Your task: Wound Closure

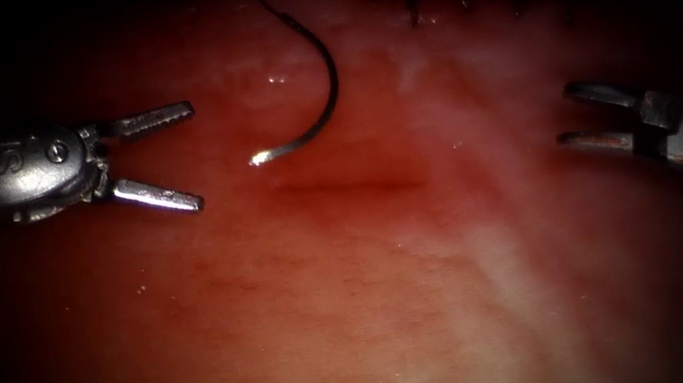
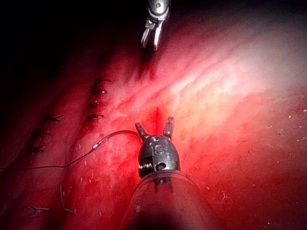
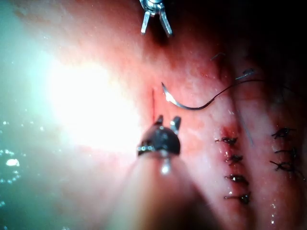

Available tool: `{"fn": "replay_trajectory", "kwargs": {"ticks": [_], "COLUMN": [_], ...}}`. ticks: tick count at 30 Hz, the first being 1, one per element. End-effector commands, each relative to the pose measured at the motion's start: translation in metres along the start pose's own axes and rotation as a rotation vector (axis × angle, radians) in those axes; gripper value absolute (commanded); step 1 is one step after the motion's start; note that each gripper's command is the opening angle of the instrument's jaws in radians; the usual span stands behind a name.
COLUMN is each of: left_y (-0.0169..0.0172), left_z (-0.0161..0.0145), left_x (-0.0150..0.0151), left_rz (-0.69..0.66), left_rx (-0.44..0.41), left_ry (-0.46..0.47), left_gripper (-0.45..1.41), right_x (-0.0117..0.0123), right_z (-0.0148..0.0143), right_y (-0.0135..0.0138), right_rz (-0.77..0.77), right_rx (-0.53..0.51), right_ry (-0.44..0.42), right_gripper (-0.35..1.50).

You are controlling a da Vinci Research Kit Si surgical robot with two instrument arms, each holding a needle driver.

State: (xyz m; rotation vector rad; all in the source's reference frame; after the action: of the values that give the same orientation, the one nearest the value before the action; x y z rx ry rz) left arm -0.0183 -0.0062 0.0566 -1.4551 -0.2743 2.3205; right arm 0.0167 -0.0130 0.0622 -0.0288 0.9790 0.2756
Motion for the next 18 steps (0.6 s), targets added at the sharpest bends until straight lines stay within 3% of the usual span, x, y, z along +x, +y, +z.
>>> {"fn": "replay_trajectory", "kwargs": {"ticks": [1, 4, 11, 15, 18], "left_y": [0.0, 0.0, 0.0001, 0.0004, 0.001], "left_z": [0.0007, 0.0007, 0.001, 0.0044, 0.0061], "left_x": [-0.0001, 0.0, 0.0004, 0.0004, -0.0005], "left_rz": [0.001, -0.007, -0.087, -0.189, -0.229], "left_rx": [0.0, -0.001, 0.009, 0.123, 0.135], "left_ry": [0.001, 0.001, -0.019, -0.075, -0.125], "left_gripper": [0.49, 0.59, 0.71, 0.61, 0.64], "right_x": [0.0002, 0.0002, 0.0003, 0.0007, 0.0007], "right_z": [0.0008, 0.0009, 0.0008, 0.001, 0.0011], "right_y": [-0.0001, -0.0002, -0.0003, -0.001, -0.0011], "right_rz": [0.001, 0.001, 0.001, -0.001, -0.001], "right_rx": [0.0, 0.002, 0.007, 0.022, 0.038], "right_ry": [0.001, -0.002, -0.008, -0.025, -0.046], "right_gripper": [0.36, 0.46, 0.5, 0.55, 0.6]}}
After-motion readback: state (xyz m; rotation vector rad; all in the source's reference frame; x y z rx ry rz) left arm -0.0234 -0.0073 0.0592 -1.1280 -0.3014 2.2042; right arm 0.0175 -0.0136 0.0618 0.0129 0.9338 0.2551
